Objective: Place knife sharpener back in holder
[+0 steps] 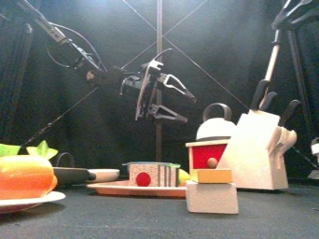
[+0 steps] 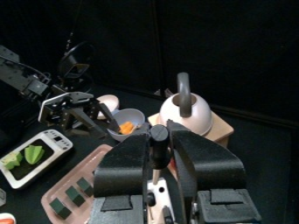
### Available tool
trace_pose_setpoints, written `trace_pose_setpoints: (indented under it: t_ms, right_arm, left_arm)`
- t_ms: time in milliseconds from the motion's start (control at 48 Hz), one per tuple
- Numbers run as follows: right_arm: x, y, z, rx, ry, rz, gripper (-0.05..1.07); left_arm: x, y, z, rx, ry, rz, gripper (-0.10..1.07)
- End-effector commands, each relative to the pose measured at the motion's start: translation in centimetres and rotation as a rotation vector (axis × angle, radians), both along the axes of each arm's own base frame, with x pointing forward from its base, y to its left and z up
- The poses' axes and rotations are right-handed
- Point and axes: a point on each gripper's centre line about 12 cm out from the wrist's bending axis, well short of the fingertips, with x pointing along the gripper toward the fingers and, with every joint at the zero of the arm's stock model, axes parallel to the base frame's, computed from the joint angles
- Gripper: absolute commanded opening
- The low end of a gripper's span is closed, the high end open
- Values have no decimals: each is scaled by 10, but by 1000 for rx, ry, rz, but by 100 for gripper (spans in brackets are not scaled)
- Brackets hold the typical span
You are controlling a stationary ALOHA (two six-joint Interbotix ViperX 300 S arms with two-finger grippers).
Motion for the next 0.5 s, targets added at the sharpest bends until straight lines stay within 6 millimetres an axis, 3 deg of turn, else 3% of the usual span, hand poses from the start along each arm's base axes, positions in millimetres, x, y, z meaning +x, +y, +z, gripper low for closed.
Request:
trace_pose_setpoints:
  t_ms: [0,479]
  right_arm:
    - [0,2,1,14,-9,-12,41]
    - [-2,0,-4,19,8,-29,41]
  left_arm:
    - [5,1,15,11,-40,-1,94]
    - [9,3,12,11,-29,4,94]
